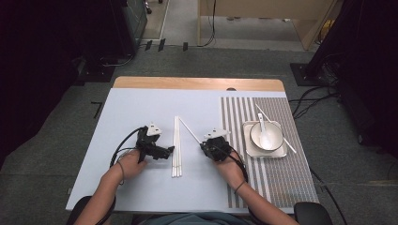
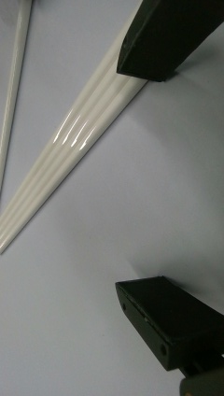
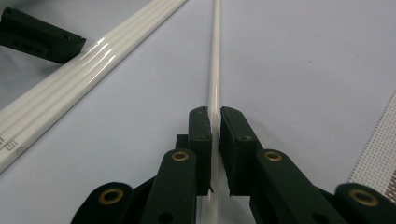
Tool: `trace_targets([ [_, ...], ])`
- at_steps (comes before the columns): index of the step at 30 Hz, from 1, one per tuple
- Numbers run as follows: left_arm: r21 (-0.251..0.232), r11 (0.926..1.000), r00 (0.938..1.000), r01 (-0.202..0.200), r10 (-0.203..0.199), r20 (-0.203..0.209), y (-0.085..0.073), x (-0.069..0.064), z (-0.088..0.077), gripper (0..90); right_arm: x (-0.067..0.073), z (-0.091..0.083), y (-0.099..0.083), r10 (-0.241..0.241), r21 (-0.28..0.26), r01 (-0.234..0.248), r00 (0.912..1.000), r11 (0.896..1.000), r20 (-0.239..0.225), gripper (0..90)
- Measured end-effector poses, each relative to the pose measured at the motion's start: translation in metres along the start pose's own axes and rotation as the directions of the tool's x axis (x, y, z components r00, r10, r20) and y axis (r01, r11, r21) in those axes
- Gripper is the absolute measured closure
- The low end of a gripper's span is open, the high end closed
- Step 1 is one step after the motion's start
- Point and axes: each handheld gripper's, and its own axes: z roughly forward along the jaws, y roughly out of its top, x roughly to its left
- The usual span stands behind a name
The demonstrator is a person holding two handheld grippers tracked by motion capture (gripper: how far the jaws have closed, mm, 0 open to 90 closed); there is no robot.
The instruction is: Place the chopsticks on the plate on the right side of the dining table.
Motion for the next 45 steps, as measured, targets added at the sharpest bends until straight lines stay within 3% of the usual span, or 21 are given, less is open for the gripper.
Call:
trace_targets([
  [7, 0.000, 1.0000, 1.0000, 0.000, 0.000, 0.000, 0.000, 0.000, 0.000, 0.0, -0.001, 0.000, 0.000, -0.001, 0.003, 0.001, 1.0000, 1.000, -0.003, 84.7],
  [16, 0.000, 1.0000, 1.0000, 0.000, 0.000, 0.000, 0.000, 0.000, 0.000, 0.0, -0.009, 0.000, 0.003, 0.059, 0.022, -0.058, 0.9969, 0.998, -0.052, 85.1],
  [23, 0.002, 1.0000, 1.0000, 0.000, 0.000, 0.001, 0.000, 0.000, 0.000, 0.0, -0.013, -0.001, 0.005, 0.074, 0.030, -0.072, 0.9959, 0.997, -0.052, 85.3],
  [37, 0.000, 1.0000, 1.0000, 0.001, -0.001, 0.001, 0.000, 0.000, 0.000, 0.0, -0.028, -0.011, 0.014, 0.122, 0.007, -0.122, 0.9900, 0.993, -0.071, 85.4],
  [45, 0.001, 1.0000, 1.0000, 0.001, -0.001, 0.001, 0.000, 0.000, 0.000, 0.0, -0.033, -0.019, 0.020, 0.118, -0.023, -0.120, 0.9902, 0.992, -0.073, 85.4],
])
